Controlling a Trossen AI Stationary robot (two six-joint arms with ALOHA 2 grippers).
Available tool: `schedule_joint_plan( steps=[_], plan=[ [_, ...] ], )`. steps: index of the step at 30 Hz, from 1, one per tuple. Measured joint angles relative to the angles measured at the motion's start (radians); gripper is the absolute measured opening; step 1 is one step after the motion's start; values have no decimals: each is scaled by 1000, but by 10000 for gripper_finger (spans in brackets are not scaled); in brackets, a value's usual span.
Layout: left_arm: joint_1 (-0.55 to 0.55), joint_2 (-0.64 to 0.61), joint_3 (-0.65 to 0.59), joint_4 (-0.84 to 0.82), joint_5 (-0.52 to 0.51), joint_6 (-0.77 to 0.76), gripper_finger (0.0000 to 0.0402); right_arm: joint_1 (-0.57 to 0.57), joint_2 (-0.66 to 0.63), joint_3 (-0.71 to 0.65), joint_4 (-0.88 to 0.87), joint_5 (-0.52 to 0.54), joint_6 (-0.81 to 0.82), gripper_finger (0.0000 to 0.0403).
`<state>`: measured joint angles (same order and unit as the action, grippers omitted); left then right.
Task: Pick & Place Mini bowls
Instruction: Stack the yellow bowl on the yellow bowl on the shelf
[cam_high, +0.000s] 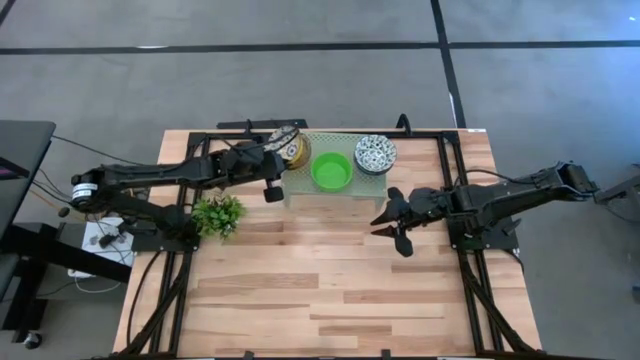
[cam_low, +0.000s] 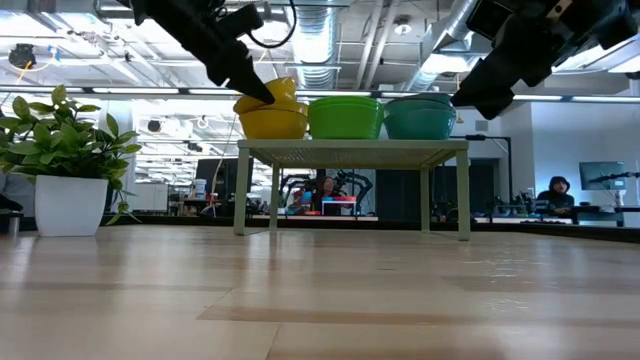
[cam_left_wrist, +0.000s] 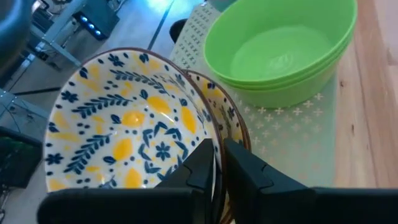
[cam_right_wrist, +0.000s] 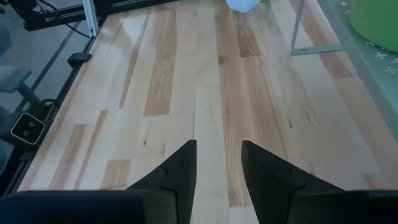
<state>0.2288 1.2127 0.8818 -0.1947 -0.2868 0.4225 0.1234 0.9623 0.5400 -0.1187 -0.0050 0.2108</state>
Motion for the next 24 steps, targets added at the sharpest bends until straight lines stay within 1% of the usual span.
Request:
schedule_joint_plan(
  steps=[7, 21, 24],
  plan=[
    [0, 28, -1, 2, 6, 2, 29, 0, 0, 0, -1, -2, 0, 122],
    [-1, 33, -1, 32, 4, 0, 77, 0, 0, 0, -1, -2, 0, 122],
    [-9, 33, -1, 39, -20, 0, 89, 0, 0, 0, -1, -3, 0, 122]
  ],
)
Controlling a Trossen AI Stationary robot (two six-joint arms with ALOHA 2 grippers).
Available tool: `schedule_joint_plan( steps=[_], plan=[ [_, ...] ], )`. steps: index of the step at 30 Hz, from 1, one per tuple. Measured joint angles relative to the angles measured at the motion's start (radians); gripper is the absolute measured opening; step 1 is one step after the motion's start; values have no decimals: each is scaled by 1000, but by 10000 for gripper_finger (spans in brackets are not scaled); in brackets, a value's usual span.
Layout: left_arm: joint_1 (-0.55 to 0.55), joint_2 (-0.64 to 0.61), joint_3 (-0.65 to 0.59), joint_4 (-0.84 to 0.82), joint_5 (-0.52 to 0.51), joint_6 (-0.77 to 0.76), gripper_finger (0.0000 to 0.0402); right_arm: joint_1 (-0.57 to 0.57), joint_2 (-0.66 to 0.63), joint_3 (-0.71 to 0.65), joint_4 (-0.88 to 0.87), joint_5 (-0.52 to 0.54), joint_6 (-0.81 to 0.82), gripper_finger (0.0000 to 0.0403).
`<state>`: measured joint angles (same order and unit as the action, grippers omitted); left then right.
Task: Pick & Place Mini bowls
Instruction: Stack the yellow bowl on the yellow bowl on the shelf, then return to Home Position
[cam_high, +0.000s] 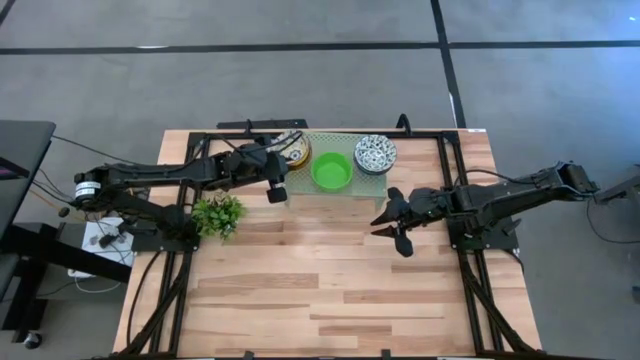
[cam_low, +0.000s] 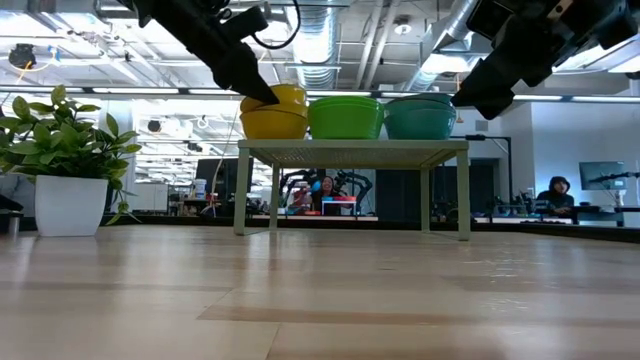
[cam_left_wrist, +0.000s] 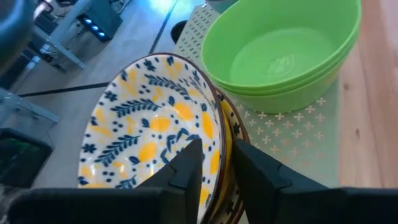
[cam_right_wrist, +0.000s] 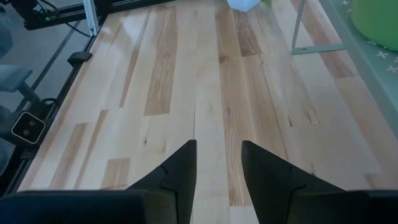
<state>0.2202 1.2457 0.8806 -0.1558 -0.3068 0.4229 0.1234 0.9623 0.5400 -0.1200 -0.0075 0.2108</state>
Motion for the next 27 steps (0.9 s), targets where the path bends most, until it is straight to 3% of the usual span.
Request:
schedule_joint_plan(
  steps=[15, 20, 27],
  plan=[
    [-122, -2, -1, 2, -223, 72, 187, 0, 0, 0, 0, 0, 0, 122],
    [-179, -7, 0, 11, -291, 71, 201, 0, 0, 0, 0, 0, 0, 122],
    [-299, -80, 3, 51, -306, 1, 202, 0, 0, 1, -4, 3, 0, 122]
  ],
)
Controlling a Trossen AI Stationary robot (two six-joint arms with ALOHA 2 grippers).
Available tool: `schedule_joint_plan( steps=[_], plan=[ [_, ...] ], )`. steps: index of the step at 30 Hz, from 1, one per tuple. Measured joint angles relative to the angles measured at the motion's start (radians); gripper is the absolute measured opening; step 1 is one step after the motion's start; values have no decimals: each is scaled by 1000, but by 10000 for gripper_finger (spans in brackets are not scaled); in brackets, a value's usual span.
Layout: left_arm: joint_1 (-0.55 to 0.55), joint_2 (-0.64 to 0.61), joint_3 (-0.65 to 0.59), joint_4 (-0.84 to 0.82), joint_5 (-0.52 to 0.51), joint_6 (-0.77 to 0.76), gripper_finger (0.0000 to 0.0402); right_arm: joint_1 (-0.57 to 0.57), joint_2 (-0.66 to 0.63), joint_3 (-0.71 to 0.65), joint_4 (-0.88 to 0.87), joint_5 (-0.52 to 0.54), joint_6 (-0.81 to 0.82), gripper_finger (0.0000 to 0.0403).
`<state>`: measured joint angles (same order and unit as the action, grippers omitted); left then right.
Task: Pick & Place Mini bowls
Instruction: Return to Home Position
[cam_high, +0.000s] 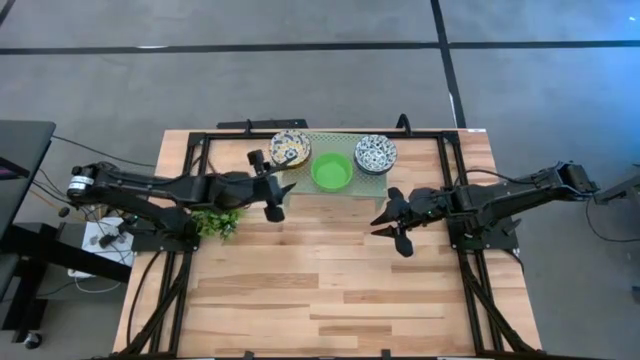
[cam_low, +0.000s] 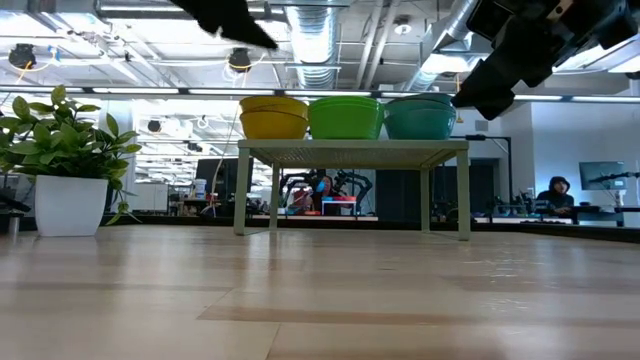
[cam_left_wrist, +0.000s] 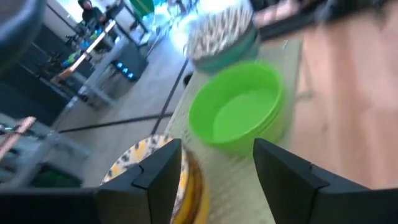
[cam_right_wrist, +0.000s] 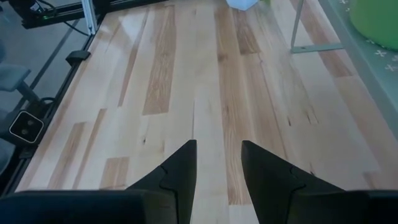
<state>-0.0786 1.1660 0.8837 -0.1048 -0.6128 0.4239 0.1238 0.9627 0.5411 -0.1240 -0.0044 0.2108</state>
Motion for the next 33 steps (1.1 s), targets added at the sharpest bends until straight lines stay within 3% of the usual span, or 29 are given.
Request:
schedule_joint_plan(
  steps=[6, 15, 20, 27, 33],
  plan=[
    [-103, -115, -12, -7, -5, -236, 202, 0, 1, 0, -4, 1, 0, 122],
    [-229, -351, -127, -116, -7, -472, 202, -60, -48, 65, 25, -1, 20, 122],
    [-264, -522, -267, -137, -15, -559, 202, -50, -158, 65, 21, -22, -107, 122],
    [-263, -785, -414, -124, -16, -597, 202, -28, -300, -63, 72, -24, -105, 122],
    [-263, -1008, -528, -122, -16, -581, 202, -57, -511, -183, 118, -22, -116, 122]
  ],
)
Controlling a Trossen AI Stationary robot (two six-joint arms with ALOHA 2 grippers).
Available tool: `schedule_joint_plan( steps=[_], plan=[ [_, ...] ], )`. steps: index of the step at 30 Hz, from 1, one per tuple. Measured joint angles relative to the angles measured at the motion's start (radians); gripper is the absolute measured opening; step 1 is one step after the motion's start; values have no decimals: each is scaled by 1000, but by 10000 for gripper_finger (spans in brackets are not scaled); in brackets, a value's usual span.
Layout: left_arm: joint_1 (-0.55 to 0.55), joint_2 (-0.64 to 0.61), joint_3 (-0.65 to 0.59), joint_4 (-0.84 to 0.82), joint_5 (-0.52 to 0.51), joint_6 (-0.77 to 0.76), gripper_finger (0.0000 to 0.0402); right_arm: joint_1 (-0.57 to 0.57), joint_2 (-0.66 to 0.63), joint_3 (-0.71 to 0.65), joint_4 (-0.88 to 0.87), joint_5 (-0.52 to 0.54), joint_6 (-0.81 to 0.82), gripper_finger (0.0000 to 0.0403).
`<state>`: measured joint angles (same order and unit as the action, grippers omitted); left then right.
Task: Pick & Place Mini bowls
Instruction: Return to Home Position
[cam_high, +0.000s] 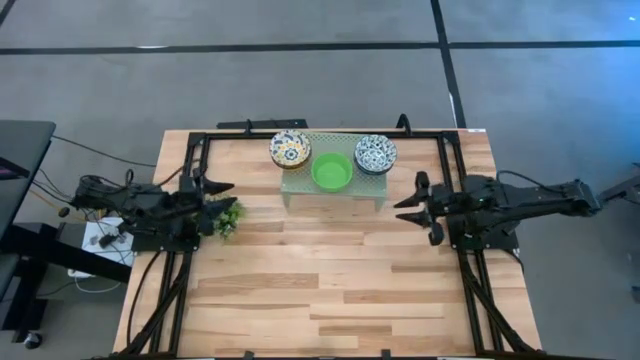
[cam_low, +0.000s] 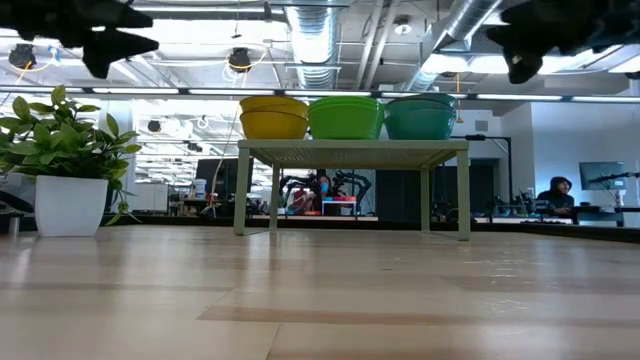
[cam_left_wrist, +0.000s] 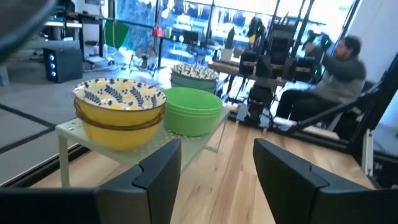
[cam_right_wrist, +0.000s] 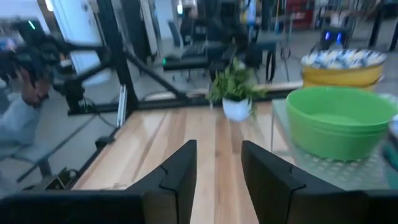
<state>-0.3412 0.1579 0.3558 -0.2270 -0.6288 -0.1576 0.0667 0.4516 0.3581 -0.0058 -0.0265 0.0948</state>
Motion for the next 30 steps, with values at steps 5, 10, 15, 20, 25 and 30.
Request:
schedule_joint_plan(
  steps=[5, 10, 15, 20, 25, 30],
  plan=[
    [0, -147, -74, 2, 0, 3, 202, -15, -178, -81, 3, 0, -18, 122],
    [1, -147, -116, 30, -7, 20, 202, -17, -346, -144, -18, 0, -19, 122],
    [0, -158, -189, 165, 87, 80, 202, -17, -448, -189, -61, -1, -18, 122],
    [0, -156, -291, 358, 240, 150, 202, -17, -435, -197, -67, -2, -17, 122],
    [2, -158, -337, 415, 236, 153, 202, -15, -449, -199, -88, -2, -21, 122],
    [2, -157, -350, 410, 239, 146, 202, -15, -449, -200, -94, -2, -26, 122]
  ],
)
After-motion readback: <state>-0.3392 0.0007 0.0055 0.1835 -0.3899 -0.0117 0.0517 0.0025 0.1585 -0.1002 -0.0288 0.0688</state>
